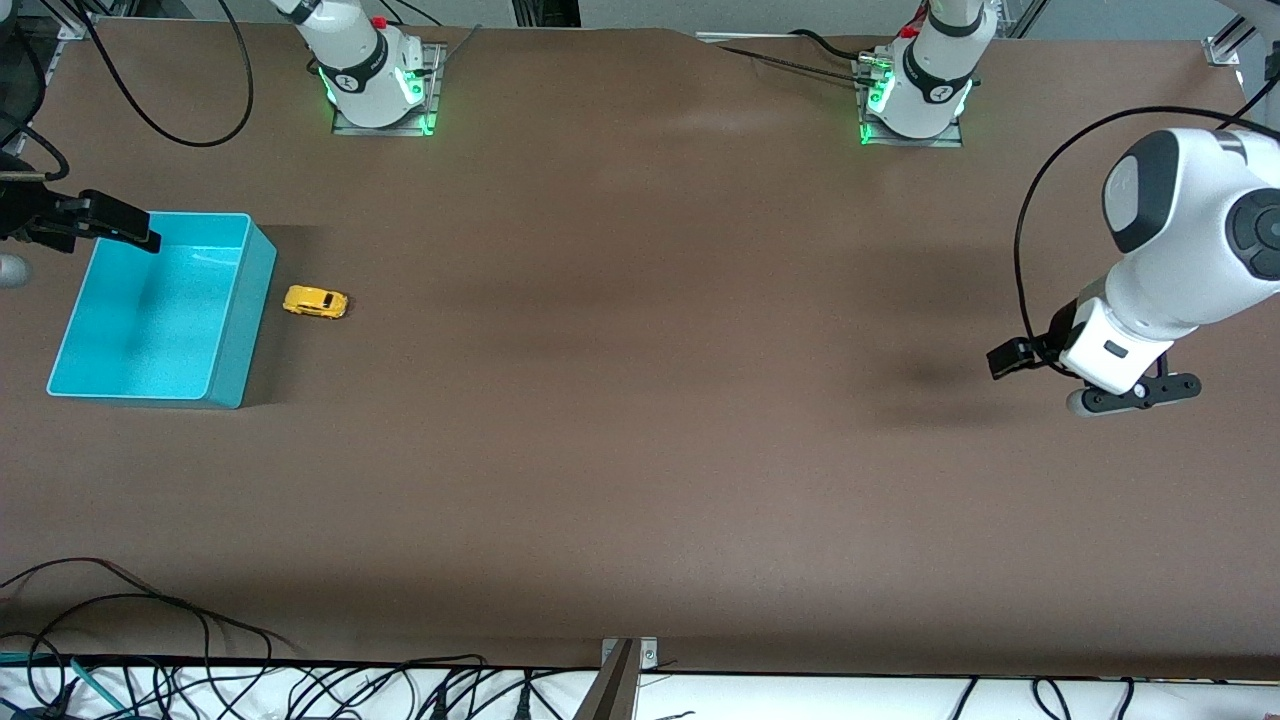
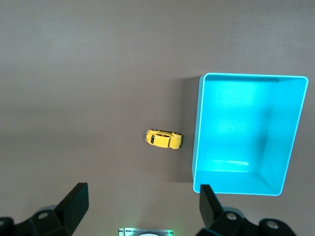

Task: Wind up and store yellow beetle car
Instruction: 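Reach the right gripper down to the car beside the bin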

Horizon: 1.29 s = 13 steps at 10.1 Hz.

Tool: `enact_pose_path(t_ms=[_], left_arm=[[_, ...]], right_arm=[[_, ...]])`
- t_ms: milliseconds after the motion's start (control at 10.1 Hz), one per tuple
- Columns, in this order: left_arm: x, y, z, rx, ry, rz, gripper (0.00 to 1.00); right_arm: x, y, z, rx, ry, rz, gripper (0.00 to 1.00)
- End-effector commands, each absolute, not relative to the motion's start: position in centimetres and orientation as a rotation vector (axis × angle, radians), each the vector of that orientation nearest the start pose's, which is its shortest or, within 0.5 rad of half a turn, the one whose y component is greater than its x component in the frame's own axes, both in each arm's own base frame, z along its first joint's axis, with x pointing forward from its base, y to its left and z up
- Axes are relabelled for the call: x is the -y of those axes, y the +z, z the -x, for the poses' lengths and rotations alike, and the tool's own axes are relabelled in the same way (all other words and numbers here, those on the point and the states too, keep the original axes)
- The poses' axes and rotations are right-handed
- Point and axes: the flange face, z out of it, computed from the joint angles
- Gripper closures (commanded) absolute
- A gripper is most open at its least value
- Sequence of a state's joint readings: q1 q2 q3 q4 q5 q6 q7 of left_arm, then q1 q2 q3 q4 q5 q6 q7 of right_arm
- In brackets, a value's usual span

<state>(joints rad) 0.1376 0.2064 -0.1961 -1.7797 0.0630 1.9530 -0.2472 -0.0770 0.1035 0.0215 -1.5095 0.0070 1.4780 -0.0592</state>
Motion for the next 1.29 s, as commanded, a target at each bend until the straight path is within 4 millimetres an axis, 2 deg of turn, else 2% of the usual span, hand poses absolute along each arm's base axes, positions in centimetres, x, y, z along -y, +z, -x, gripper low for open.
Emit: enact_pose_path(t_ms=[0, 198, 297, 396, 594, 693, 989, 1187], left_arm=[[2.7, 46.3, -60.8, 0.217, 0.055, 3.124, 0.0], [2.6, 47.5, -60.5, 0.208, 0.034, 3.124, 0.0], [2.6, 46.6, -60.4, 0.184, 0.062, 3.125, 0.0], [2.0, 46.0, -60.3, 0.143, 0.082, 3.127, 0.0], [1.8, 45.8, -60.3, 0.145, 0.087, 3.127, 0.0], [1.7, 45.8, -60.3, 0.145, 0.089, 3.127, 0.0], [1.7, 45.8, -60.3, 0.147, 0.089, 3.127, 0.0], [1.7, 45.8, -60.3, 0.145, 0.089, 3.127, 0.0]], right_arm=[[3.5, 56.5, -58.8, -0.012, 0.241, 3.116, 0.0], [4.1, 56.4, -58.9, -0.031, 0.24, 3.113, 0.0], [4.1, 56.2, -58.9, -0.038, 0.245, 3.112, 0.0], [4.1, 55.5, -59.2, -0.069, 0.257, 3.112, 0.0], [3.8, 52.7, -58.9, -0.128, 0.251, 3.11, 0.0], [3.5, 51.4, -57.9, -0.165, 0.216, 3.115, 0.0], [2.9, 46.5, -53.0, -0.163, 0.146, 3.122, 0.0], [2.6, 43.6, -51.4, -0.157, 0.182, 3.123, 0.0]])
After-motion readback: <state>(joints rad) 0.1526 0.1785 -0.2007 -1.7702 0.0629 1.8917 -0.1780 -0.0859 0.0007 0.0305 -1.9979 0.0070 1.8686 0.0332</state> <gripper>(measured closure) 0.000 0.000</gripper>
